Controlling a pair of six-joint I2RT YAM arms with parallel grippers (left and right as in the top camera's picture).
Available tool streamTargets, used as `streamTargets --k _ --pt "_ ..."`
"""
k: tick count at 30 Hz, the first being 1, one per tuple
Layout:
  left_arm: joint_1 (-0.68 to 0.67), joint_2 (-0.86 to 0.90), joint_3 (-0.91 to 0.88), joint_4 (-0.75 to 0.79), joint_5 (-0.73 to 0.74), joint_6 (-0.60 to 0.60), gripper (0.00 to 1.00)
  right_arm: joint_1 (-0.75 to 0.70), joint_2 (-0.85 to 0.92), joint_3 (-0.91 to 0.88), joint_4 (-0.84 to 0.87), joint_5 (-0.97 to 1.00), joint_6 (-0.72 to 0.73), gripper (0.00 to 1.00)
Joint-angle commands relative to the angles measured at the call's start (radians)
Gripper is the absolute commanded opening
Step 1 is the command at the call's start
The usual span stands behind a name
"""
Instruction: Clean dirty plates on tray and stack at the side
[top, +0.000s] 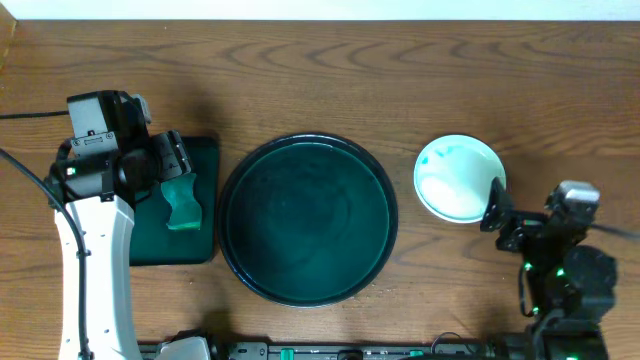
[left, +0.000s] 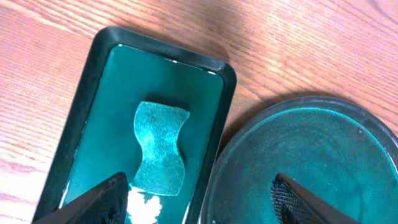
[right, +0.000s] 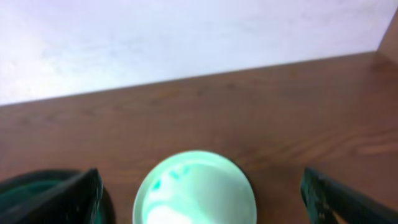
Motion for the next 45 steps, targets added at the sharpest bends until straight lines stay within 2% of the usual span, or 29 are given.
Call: streamTargets --k 1,7,14,20,45 --pt "0.002 -0.003 0.006 -0.002 0.013 -0.009 0.74 -0.007 -0.095 -0.155 0.095 -0.017 -0.011 0.99" --pt "0.002 -0.003 0.006 -0.002 0.013 -0.009 0.74 -0.007 -0.206 -0.349 0.208 -0.023 -0.007 0.99" --pt "0.002 -0.003 0.006 -0.002 0.013 -0.009 0.74 0.017 -0.302 -0.455 0.243 -0.023 -0.008 0.99" --pt "0.002 -0.003 0.006 -0.002 0.013 -0.009 0.74 0.019 -0.393 -0.46 0.236 -0.019 -0.013 0.99" --pt "0.002 -0.003 0.006 -0.002 0.013 -0.009 0.74 0.019 -0.389 -0.46 0.236 -0.024 -0.011 0.99"
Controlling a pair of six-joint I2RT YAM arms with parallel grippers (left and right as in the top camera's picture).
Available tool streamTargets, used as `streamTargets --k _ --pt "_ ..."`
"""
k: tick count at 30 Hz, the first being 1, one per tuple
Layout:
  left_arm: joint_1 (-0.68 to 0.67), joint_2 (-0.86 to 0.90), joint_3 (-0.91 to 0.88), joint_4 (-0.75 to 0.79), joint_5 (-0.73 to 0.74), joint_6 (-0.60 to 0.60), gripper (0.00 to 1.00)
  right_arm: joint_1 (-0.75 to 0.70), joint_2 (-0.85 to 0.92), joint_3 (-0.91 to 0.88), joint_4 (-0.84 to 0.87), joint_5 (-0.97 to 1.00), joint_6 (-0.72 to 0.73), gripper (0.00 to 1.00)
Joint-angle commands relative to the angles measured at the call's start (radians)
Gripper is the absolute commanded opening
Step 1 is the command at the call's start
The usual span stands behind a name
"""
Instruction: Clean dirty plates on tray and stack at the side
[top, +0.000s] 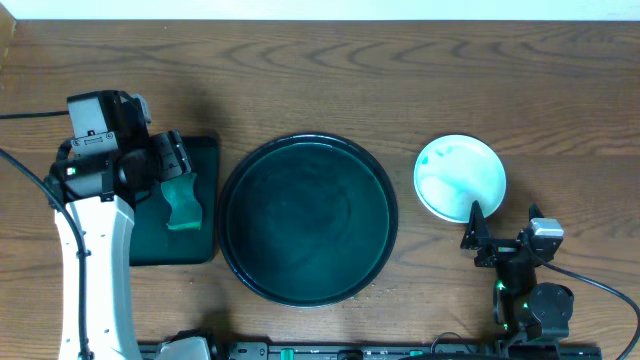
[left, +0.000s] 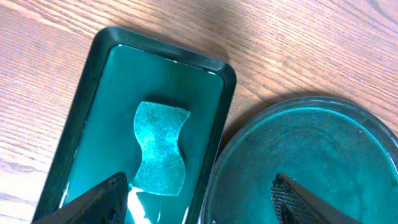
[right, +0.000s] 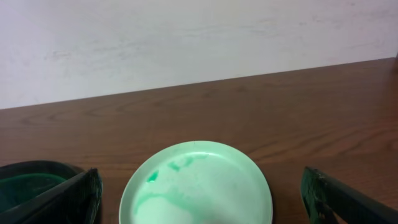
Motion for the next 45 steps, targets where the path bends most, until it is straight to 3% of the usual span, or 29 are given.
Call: streamTargets --k 1,11,15,19,24,28,34,45 --pt "0.002 -0.003 0.006 -0.003 0.013 -0.009 0.74 0.007 -0.007 -0.005 0.0 -0.002 -0.011 0.99" --pt "0.002 -0.012 0.005 0.002 0.013 -0.008 0.74 0.007 -0.007 -0.005 0.0 -0.002 -0.011 0.99" --pt "-0.013 -0.079 -0.056 0.079 0.017 -0.009 0.74 0.007 -0.007 -0.005 0.0 -0.002 -0.011 0.99" --pt "-0.05 -0.216 -0.222 0.299 0.017 -0.009 0.74 0.007 -0.007 -0.005 0.0 -0.002 -0.011 0.99" --pt "-0.071 -0.455 -0.553 0.65 0.017 -0.009 0.74 0.007 -0.007 -0.005 0.0 -0.002 -0.011 0.99" --pt "-0.071 -0.649 -0.762 0.801 0.013 -0.009 0.74 0.007 -0.007 -0.005 0.0 -0.002 -0.011 0.99" --pt "-0.072 -0.907 -0.959 0.874 -0.008 -0.004 0.74 0.007 -0.007 -0.005 0.0 -0.002 -0.011 0.99" --pt "-0.11 -1.177 -1.181 0.912 -0.127 0.004 0.74 0.007 -0.007 -0.005 0.0 -0.002 -0.011 0.99"
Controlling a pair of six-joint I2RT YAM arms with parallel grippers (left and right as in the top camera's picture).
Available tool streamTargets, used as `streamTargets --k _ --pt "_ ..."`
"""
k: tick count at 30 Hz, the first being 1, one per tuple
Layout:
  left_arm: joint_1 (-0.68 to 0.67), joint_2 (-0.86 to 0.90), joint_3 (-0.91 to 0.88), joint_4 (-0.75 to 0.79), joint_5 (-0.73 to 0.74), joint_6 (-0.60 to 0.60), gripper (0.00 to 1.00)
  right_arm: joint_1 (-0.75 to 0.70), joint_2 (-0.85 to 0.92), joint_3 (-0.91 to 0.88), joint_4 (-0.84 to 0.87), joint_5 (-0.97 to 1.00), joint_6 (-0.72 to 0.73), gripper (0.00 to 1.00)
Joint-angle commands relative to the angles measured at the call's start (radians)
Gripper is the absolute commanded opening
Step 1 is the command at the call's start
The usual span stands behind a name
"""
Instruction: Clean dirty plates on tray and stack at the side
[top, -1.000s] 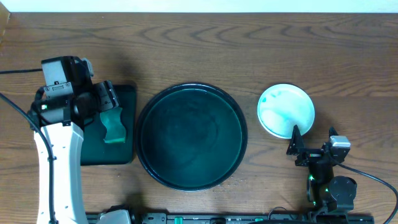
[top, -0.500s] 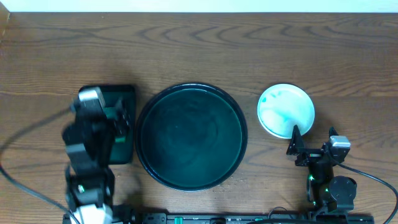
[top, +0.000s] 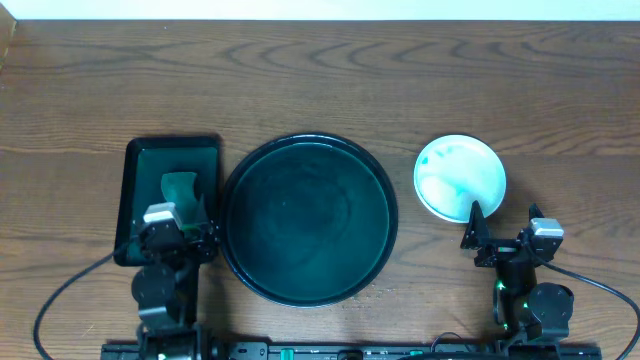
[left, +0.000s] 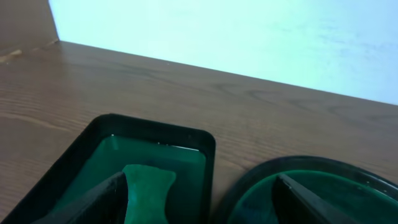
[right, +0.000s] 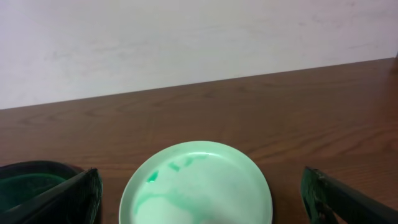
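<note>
A small white plate (top: 460, 178) with green smears lies on the wood to the right of the large round dark tray (top: 308, 218); it shows again as the plate (right: 196, 183) in the right wrist view. My right gripper (top: 498, 238) rests low at the front edge just short of that plate, open and empty (right: 199, 214). A green sponge (top: 180, 187) lies in the small rectangular tray (top: 135, 160). Down at the front edge behind this small tray, my left gripper (top: 178, 232) is open and empty; its fingers (left: 93, 202) frame the sponge (left: 146, 190) and the round tray's rim (left: 298, 165).
The round tray holds no plates. A pale wall stands behind the table's far edge. Cables run from both arm bases along the front edge.
My left arm has left its place above the sponge tray and now sits low at the front edge, looking level across the tray. The right arm, plate and sponge are unchanged.
At first my left gripper hung open over the sponge tray and my right gripper stood close by the plate. Then the right arm was drawn back low to the front edge. Now the left arm is down at the front edge too, both open.
</note>
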Motion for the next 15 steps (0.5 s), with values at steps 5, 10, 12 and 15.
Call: streamTargets --k 5,10,12,15 --pt "-0.008 -0.148 -0.083 -0.018 -0.037 0.003 0.74 0.007 -0.006 -0.004 0.0 -0.002 -0.011 0.99" --pt "-0.009 -0.192 -0.083 -0.094 -0.037 0.006 0.74 0.007 -0.006 -0.004 0.0 -0.002 -0.011 0.99" --pt "-0.014 -0.192 -0.083 -0.095 -0.037 0.006 0.74 0.007 -0.006 -0.004 0.0 -0.002 -0.011 0.99" --pt "-0.021 -0.192 -0.083 -0.094 -0.037 0.006 0.74 0.007 -0.006 -0.004 0.0 -0.002 -0.011 0.99"
